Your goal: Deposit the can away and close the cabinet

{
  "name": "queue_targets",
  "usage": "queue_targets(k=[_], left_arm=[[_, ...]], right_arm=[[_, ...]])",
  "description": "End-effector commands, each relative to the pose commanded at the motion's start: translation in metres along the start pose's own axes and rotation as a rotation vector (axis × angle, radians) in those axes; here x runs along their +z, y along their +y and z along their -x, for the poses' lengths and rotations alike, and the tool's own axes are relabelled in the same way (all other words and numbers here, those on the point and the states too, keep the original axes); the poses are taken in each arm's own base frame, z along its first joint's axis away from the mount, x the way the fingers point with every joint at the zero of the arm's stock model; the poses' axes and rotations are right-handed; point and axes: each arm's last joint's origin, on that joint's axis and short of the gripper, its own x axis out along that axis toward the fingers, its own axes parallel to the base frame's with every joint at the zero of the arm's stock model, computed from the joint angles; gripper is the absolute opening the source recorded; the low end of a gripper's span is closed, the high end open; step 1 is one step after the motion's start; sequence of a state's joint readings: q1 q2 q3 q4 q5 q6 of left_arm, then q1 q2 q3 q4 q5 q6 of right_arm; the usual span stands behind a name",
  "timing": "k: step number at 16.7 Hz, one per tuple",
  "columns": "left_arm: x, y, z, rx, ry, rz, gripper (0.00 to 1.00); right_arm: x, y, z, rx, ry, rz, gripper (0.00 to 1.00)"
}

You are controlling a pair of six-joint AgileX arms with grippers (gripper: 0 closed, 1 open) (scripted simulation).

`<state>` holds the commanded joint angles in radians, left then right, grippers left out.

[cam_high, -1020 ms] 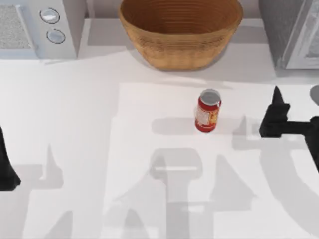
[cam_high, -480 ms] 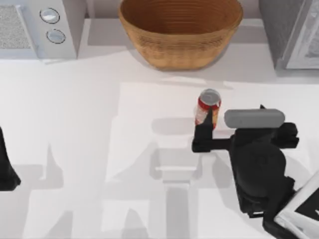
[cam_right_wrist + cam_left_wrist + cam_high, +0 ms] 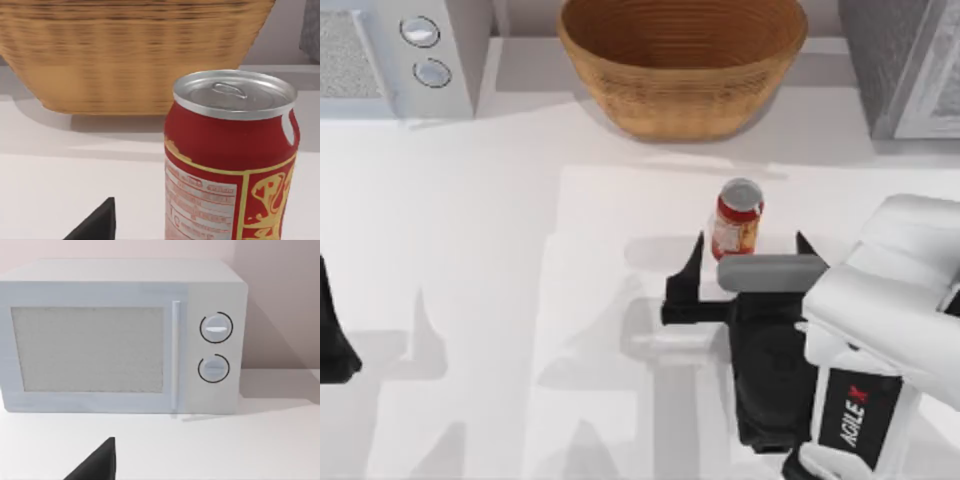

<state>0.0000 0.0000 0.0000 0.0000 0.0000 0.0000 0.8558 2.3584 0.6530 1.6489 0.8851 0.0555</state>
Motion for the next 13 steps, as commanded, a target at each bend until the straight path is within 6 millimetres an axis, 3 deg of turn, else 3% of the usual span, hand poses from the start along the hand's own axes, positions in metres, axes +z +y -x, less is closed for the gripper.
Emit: queue_targets(k=[5,13], left_arm=[[0.000,0.000,0.000,0.000,0.000,0.000,1.00],[0.000,0.000,0.000,0.000,0.000,0.000,1.00]], right_arm=[[-0.017,0.007,-0.002,-0.006,-0.031,0.002,1.00],[-0.019,0.006,-0.004,-0.011,-0.033,0.003,1.00]])
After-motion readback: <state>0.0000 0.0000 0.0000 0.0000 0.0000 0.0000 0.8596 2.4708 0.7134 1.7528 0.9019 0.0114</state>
